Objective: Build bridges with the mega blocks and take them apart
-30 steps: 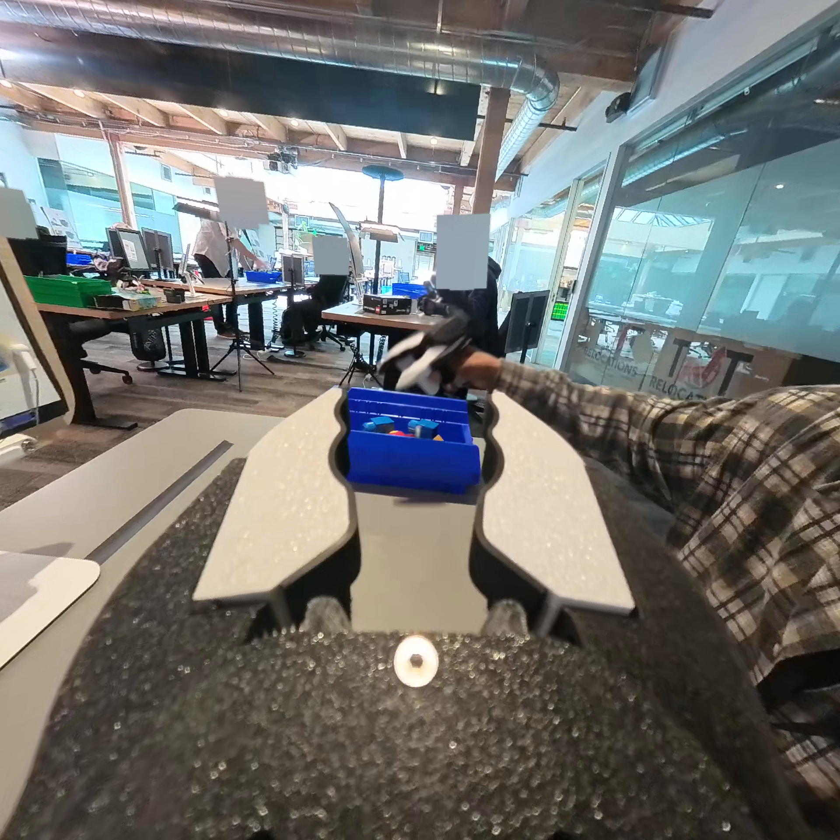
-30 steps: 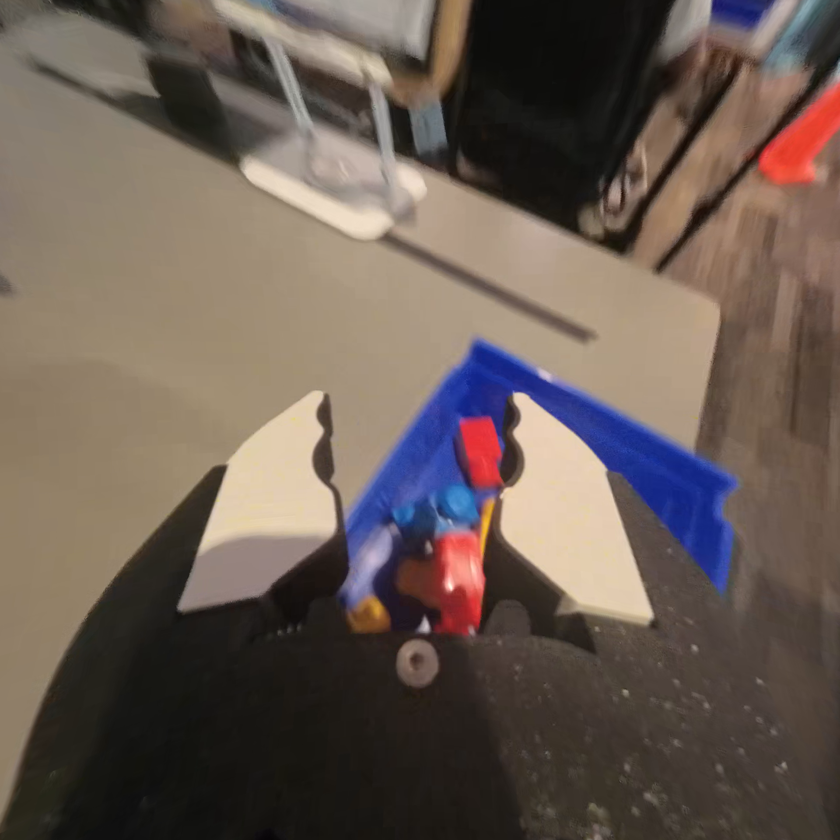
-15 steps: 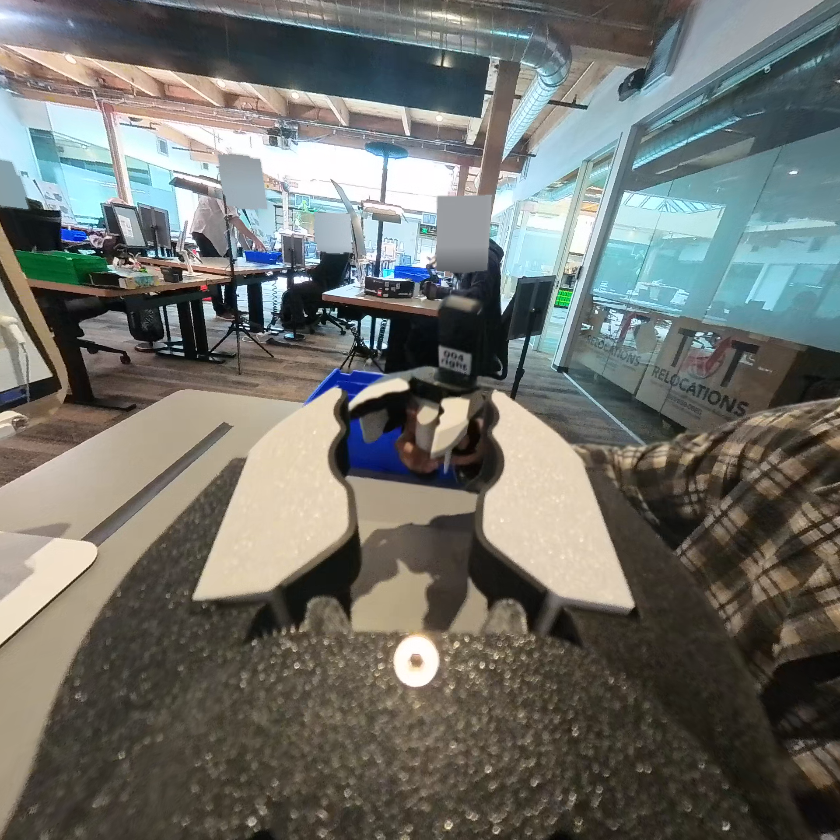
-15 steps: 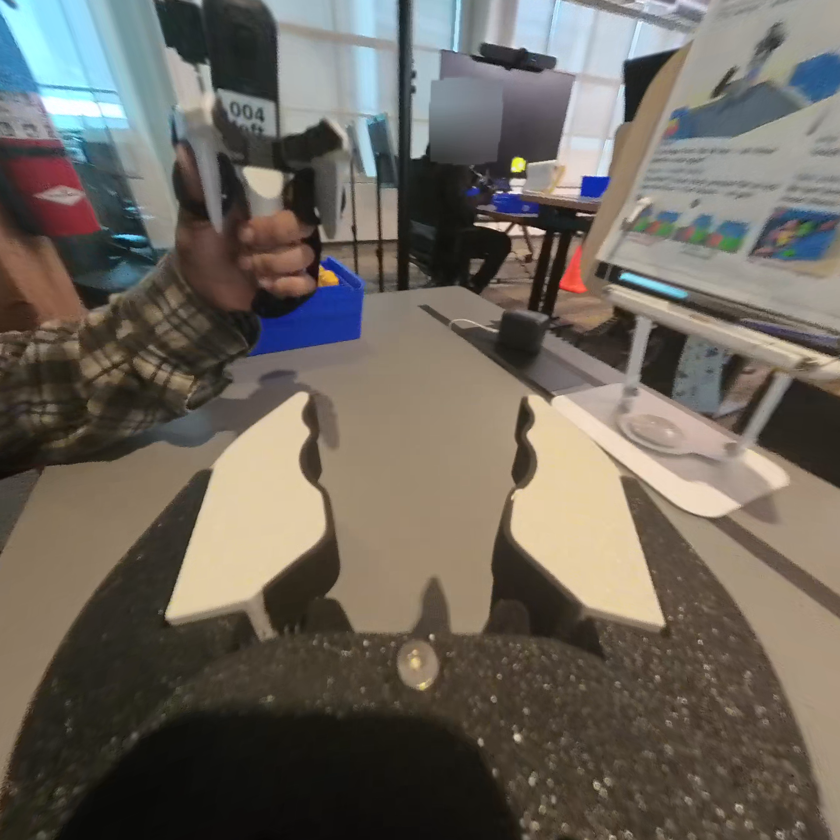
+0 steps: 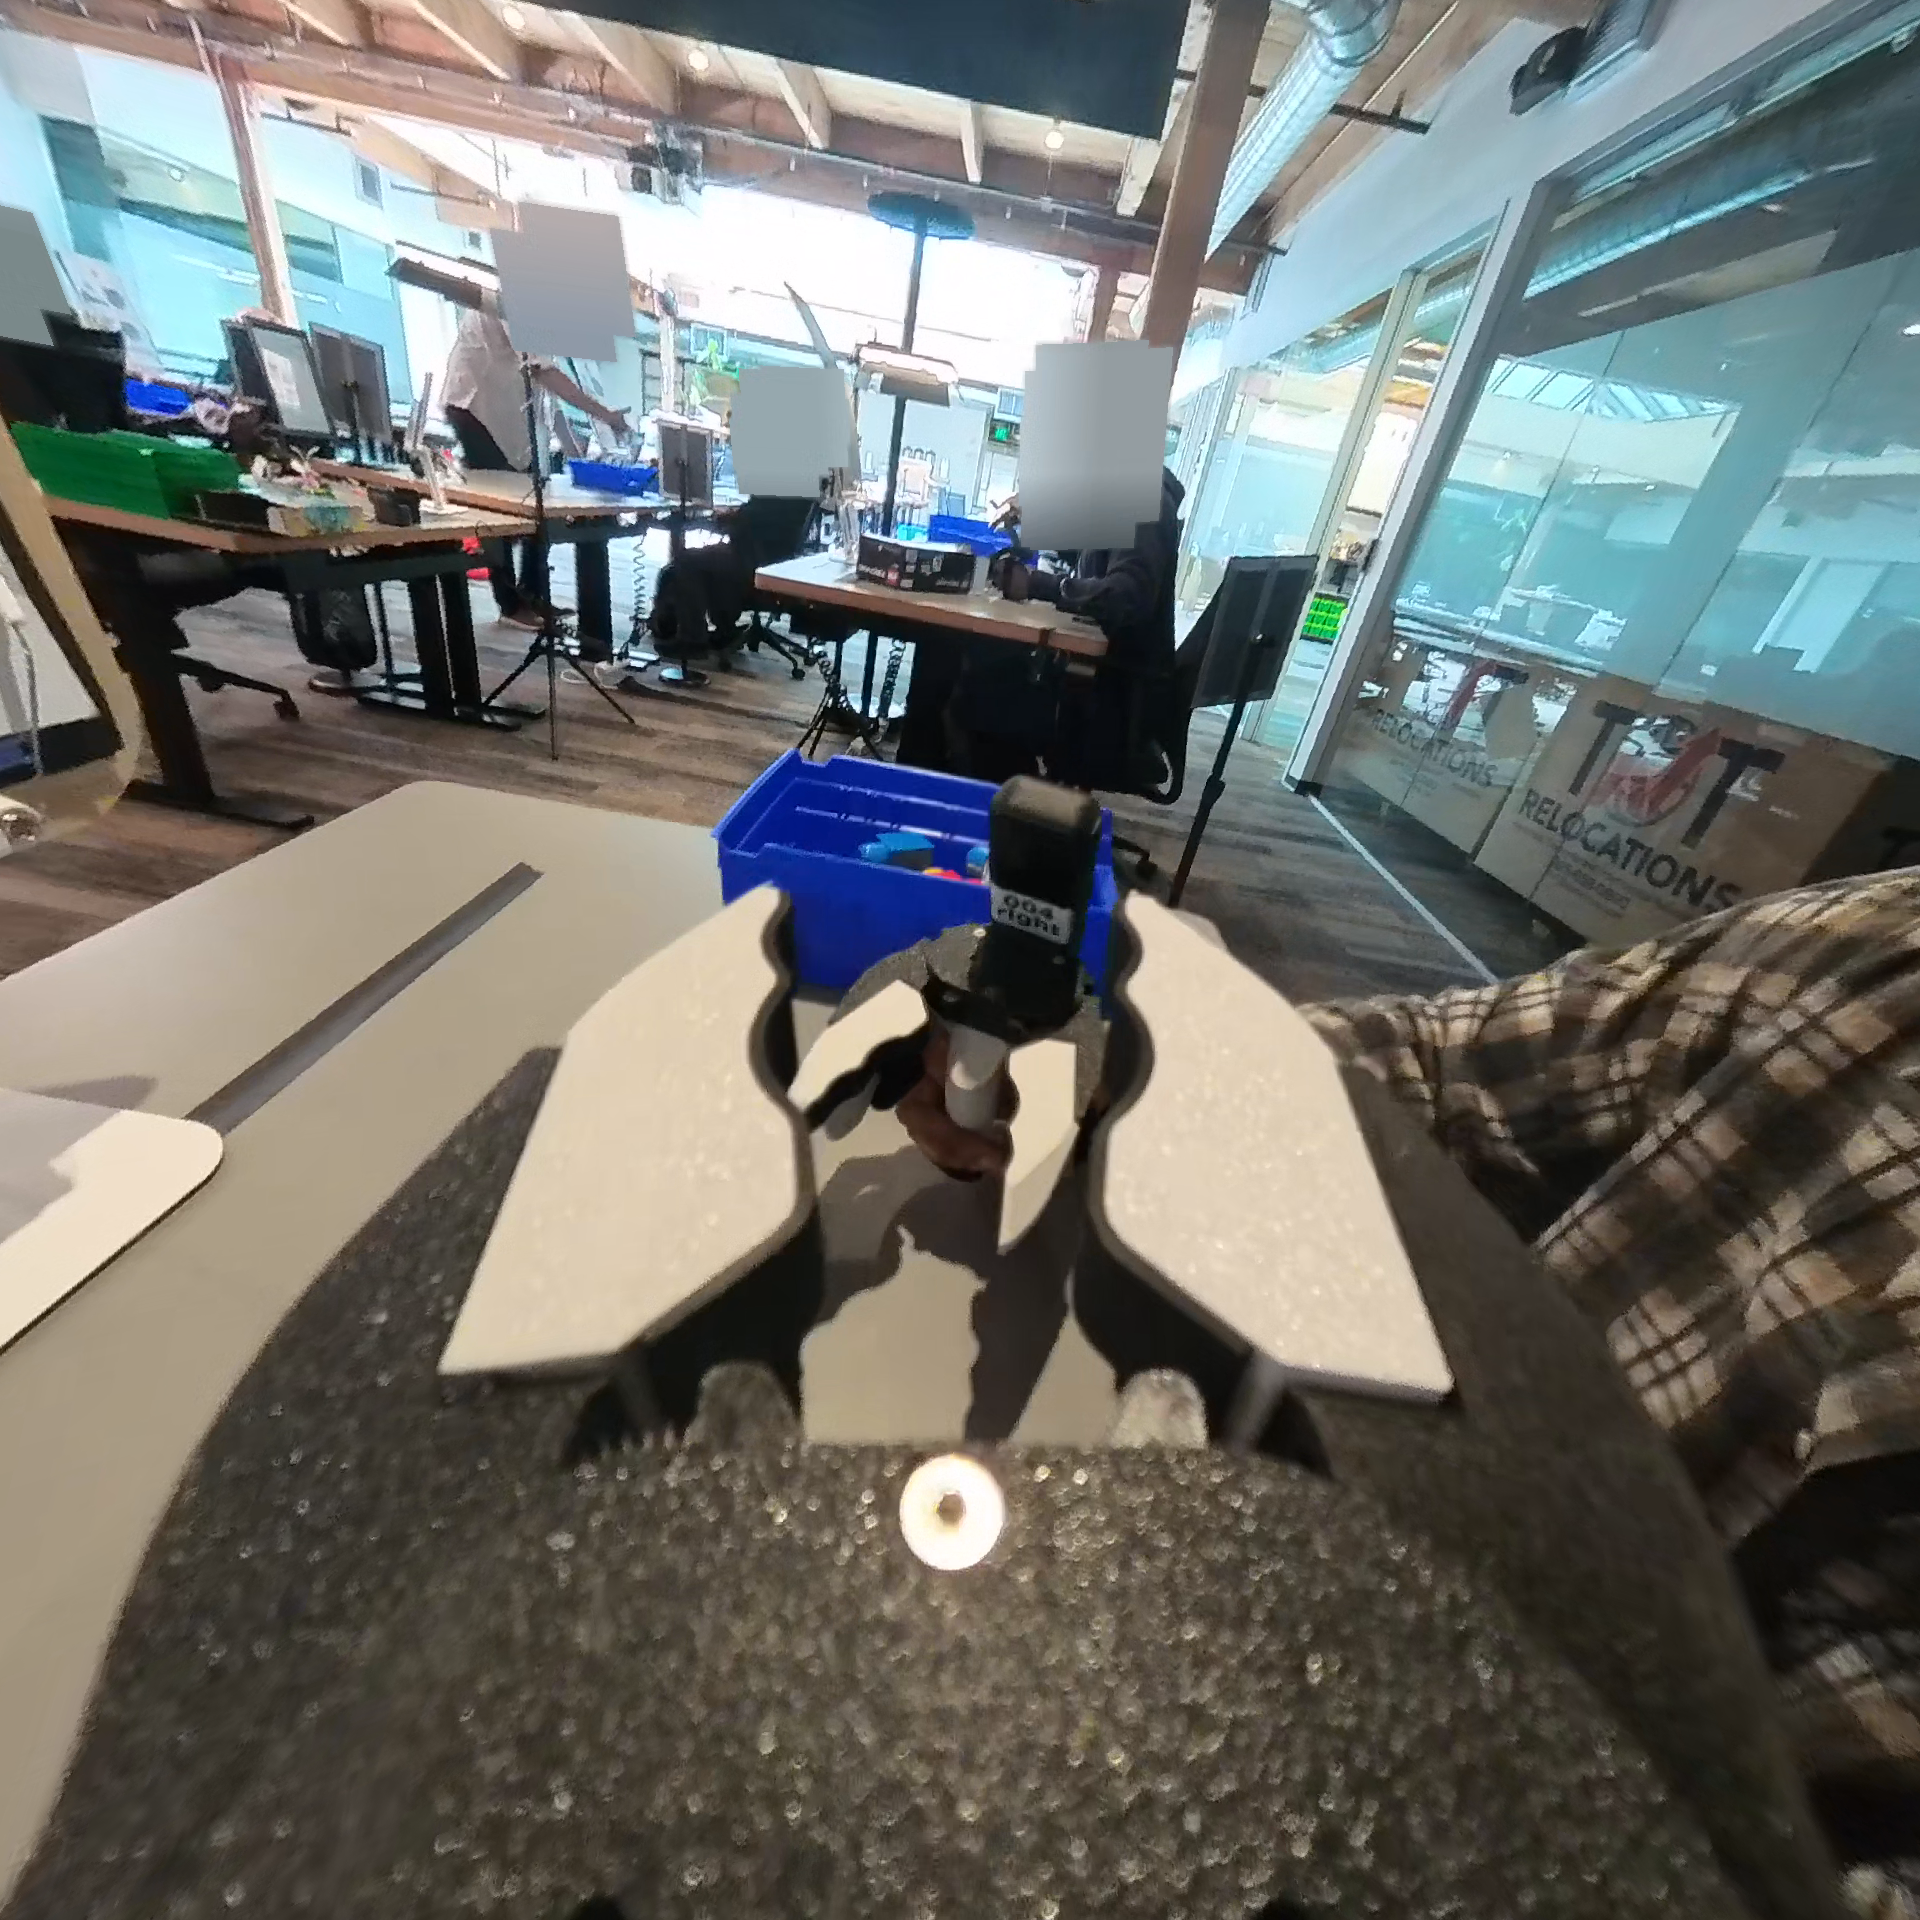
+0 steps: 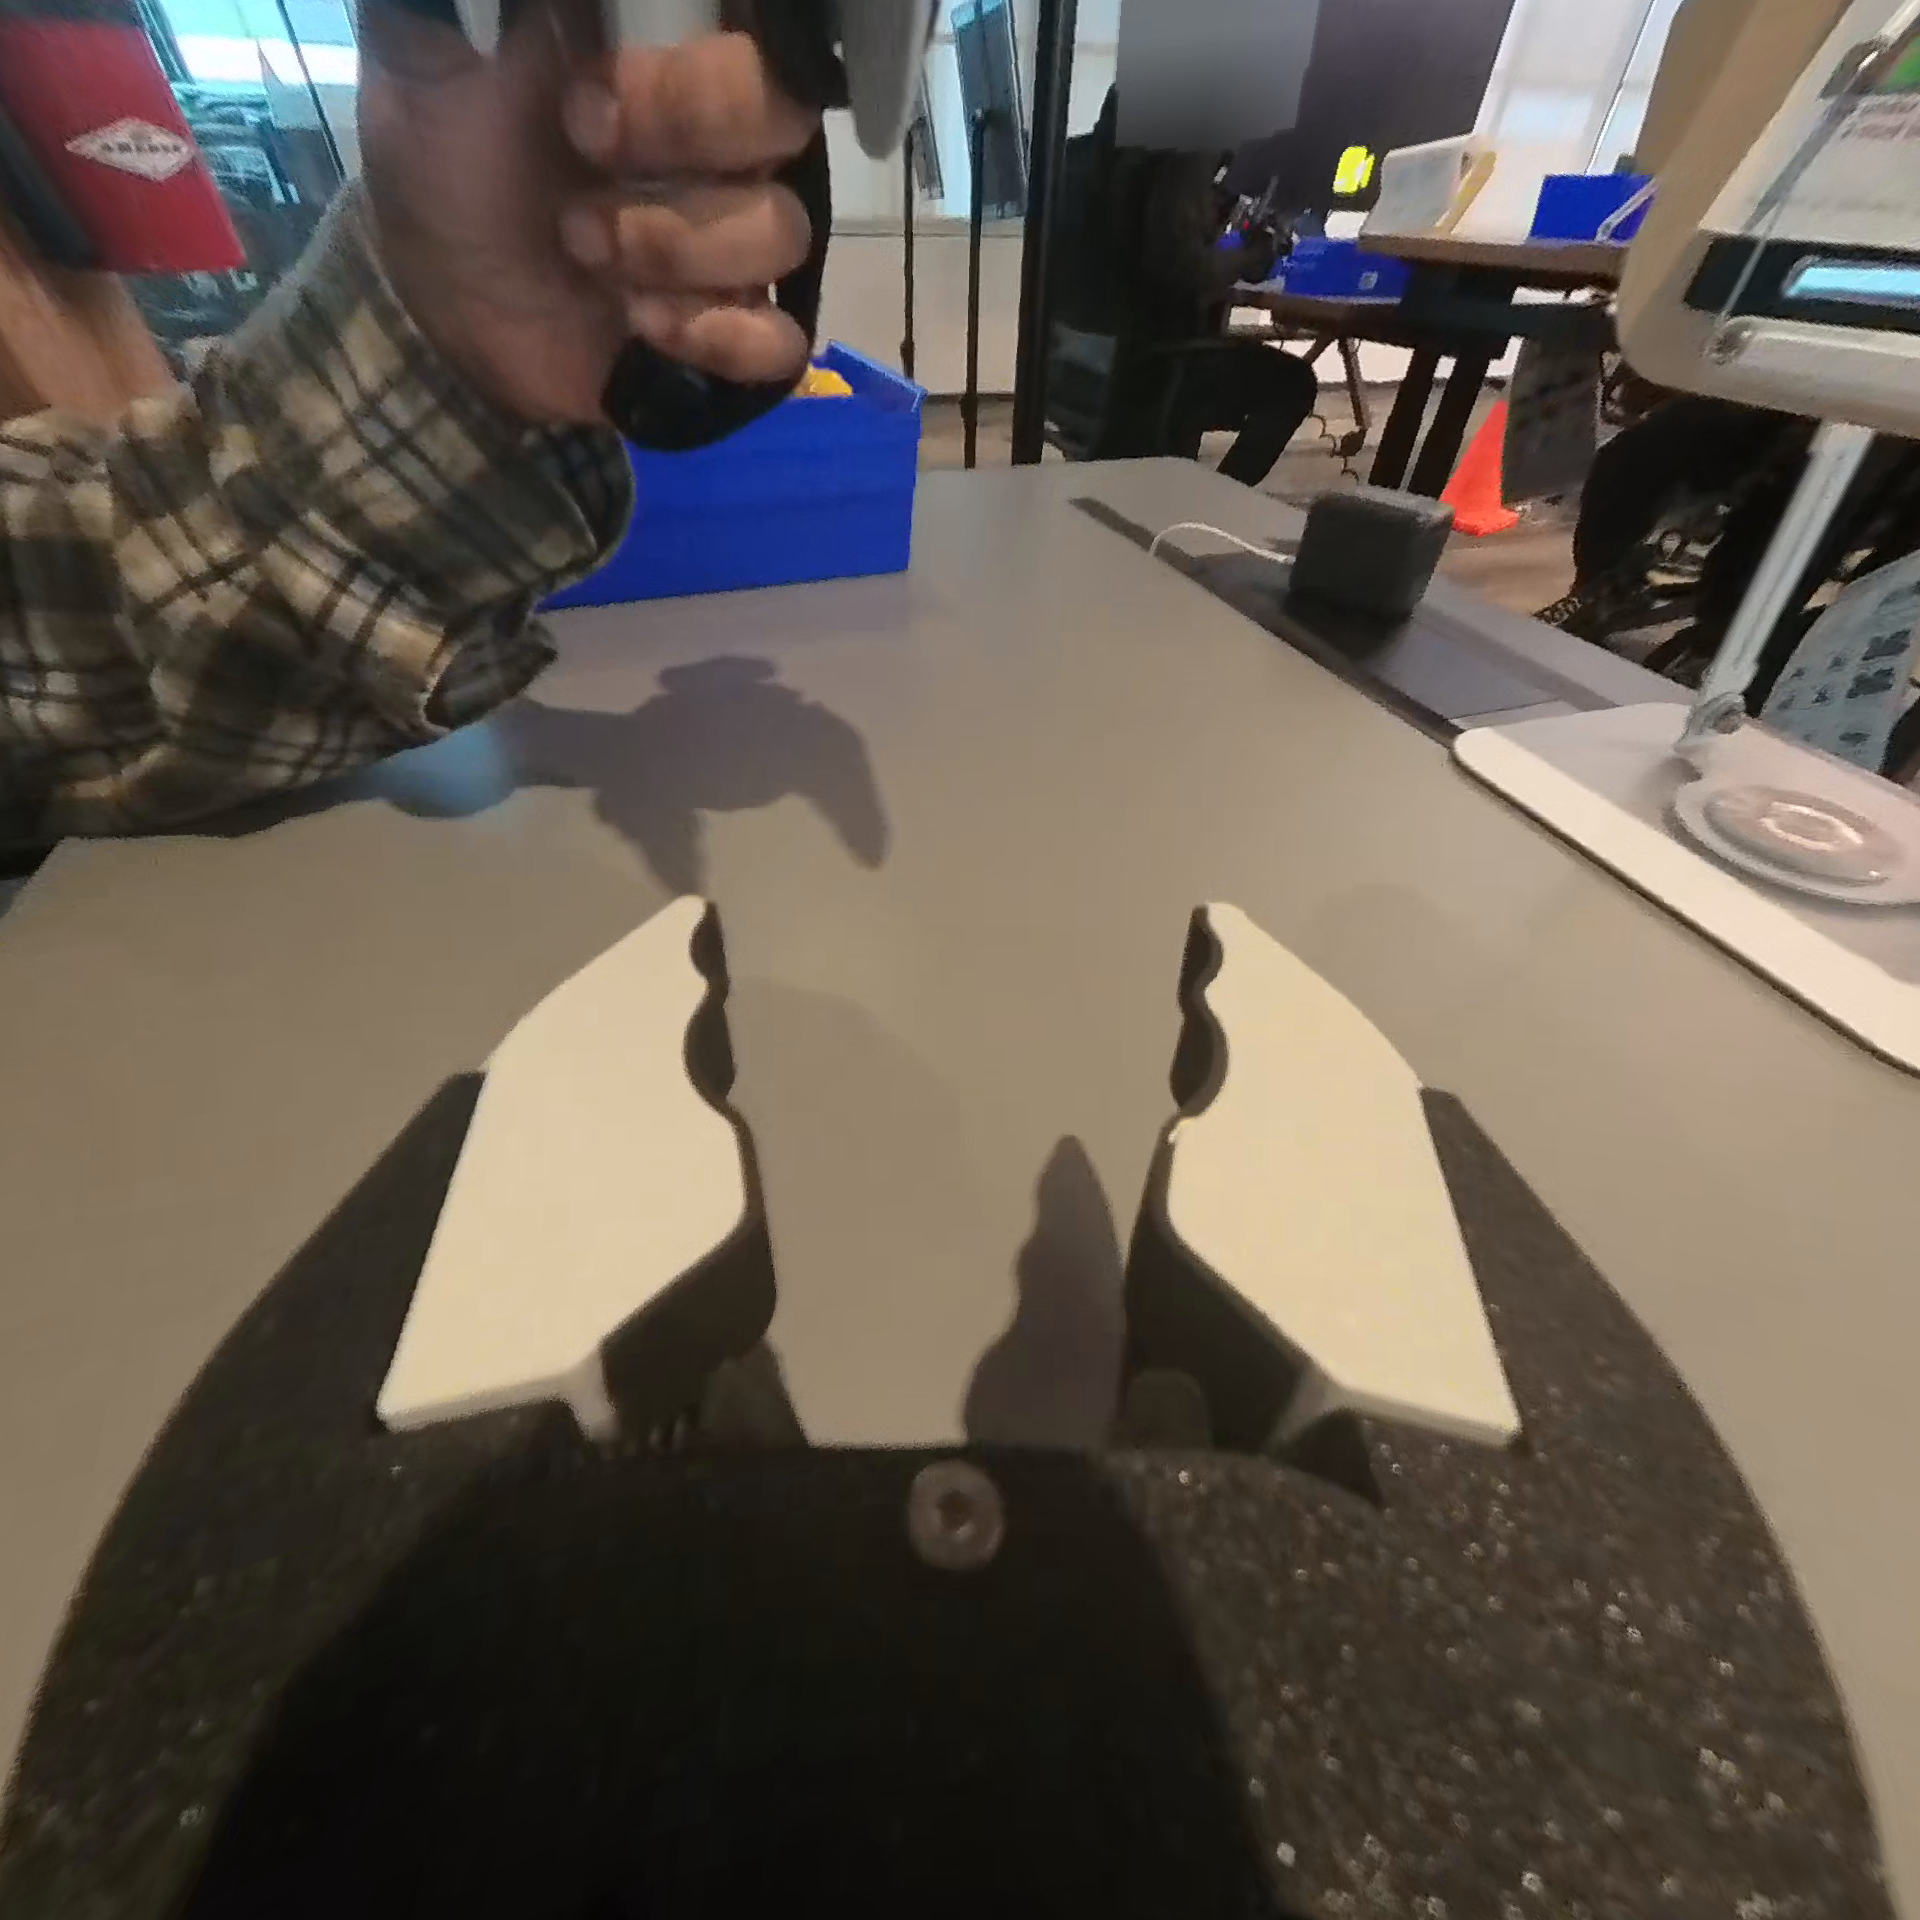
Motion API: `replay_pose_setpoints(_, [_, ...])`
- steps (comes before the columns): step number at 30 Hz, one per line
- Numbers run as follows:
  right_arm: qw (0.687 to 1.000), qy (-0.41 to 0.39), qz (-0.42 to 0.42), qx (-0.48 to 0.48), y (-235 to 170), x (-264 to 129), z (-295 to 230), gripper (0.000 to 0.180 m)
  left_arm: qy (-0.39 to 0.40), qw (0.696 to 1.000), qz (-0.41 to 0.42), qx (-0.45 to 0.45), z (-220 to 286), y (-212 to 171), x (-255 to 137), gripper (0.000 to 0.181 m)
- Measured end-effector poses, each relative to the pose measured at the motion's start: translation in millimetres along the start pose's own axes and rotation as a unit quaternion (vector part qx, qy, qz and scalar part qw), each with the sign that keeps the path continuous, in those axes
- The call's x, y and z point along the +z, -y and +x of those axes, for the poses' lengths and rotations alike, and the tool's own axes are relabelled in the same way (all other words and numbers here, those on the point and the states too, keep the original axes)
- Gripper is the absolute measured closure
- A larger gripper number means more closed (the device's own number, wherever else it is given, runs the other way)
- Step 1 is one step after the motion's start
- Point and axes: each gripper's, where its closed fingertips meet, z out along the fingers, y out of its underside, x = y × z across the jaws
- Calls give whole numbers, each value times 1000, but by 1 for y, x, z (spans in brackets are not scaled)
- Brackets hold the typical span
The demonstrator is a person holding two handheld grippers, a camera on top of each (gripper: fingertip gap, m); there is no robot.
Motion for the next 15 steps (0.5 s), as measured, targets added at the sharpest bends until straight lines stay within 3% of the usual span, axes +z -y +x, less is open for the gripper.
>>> replay_pose_setpoints(8, [1000,3,6,-13,8,-1,-10,97,72,997,-24,-5,3,-15,-29,124])
replay_pose_setpoints(12, [1000,11,-5,-4,3,2,-13,96,142,989,-37,-12,8,-15,-82,124])
replay_pose_setpoints(15, [1000,14,-17,1,-3,4,-14,96,238,969,-69,-4,6,-11,-145,125])
